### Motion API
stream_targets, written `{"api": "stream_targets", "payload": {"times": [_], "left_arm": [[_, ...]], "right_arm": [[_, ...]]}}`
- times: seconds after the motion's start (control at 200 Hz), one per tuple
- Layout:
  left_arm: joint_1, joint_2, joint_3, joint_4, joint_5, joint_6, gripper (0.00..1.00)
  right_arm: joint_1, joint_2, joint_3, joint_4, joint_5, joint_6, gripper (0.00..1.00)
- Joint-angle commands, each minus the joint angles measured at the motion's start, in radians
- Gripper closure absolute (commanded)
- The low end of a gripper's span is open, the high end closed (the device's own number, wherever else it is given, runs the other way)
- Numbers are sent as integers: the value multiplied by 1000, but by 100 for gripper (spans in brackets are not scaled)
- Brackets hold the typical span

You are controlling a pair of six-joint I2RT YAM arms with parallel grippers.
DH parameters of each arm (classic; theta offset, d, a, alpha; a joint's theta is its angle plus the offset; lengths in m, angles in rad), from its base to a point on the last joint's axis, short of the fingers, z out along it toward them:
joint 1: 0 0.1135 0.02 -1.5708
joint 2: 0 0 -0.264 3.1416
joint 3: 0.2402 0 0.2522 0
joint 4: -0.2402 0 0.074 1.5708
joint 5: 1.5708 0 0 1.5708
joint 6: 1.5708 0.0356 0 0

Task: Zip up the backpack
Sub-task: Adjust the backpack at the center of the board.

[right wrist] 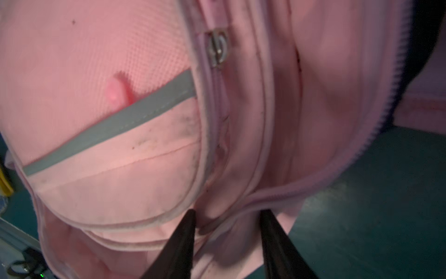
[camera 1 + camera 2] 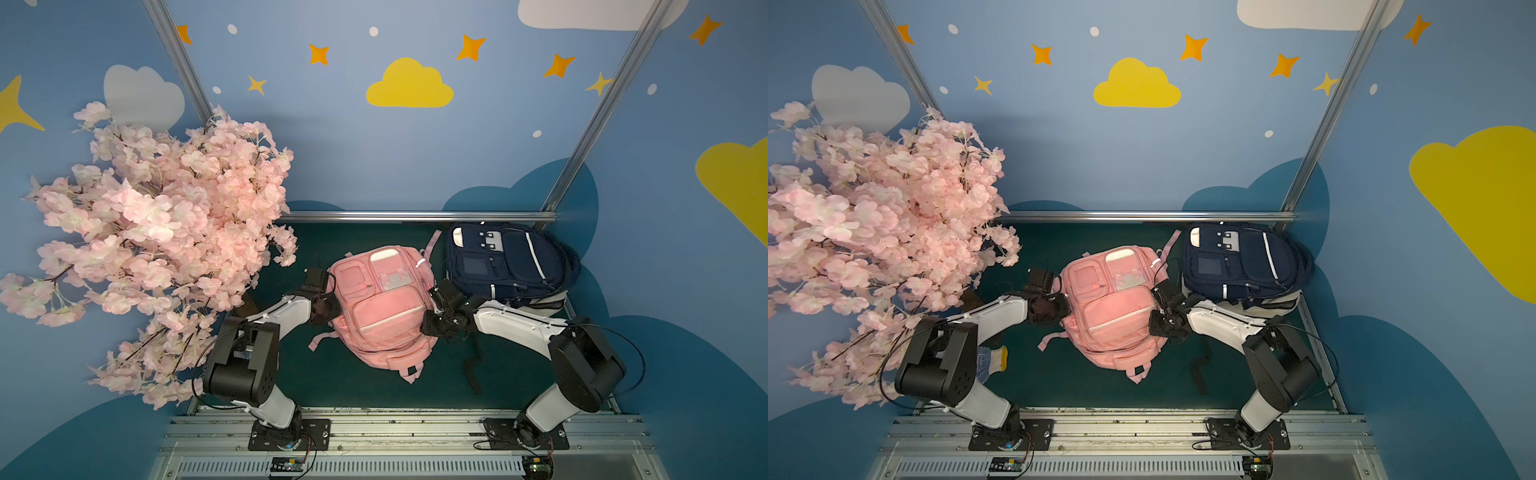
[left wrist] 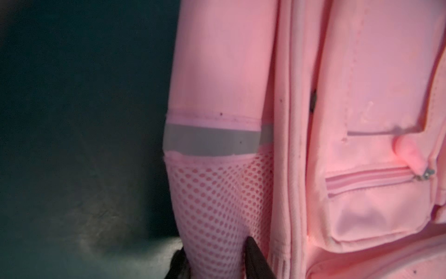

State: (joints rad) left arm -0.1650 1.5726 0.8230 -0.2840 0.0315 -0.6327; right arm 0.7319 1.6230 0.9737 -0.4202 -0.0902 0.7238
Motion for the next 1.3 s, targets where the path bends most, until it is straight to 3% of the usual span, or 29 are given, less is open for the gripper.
{"api": "stream_targets", "payload": {"times": [0.0,0.1,0.295,0.39,0.566,0.741,0.916,1.011,1.071,1.146,1.296], "left_arm": [[-38,-92,-62,16,17,-14,76],[-68,-194,-144,39,2,-46,84],[-166,-411,-251,0,-34,-121,94],[-244,-543,-298,-19,-74,-174,96],[-379,-696,-351,-30,-97,-268,97],[-503,-666,-382,75,-97,-360,97],[-568,-466,-375,252,-54,-448,97],[-569,-368,-347,310,-22,-477,97],[-570,-340,-337,327,-23,-500,97],[-569,-329,-321,319,-44,-514,98],[-569,-319,-300,324,-80,-534,97]], "right_arm": [[2,0,67,9,-21,-50,82],[-17,-6,143,-64,33,-110,100],[-62,-11,285,-147,117,-212,100],[-73,-3,367,-186,214,-212,100],[-102,51,439,-61,290,-331,100],[-152,190,556,-52,275,-353,100],[-177,303,634,-96,213,-309,100],[-181,302,693,-209,132,-321,64],[-178,280,702,-262,114,-321,52],[-169,202,639,-254,72,-309,45],[-76,-21,397,-137,17,-246,45]]}}
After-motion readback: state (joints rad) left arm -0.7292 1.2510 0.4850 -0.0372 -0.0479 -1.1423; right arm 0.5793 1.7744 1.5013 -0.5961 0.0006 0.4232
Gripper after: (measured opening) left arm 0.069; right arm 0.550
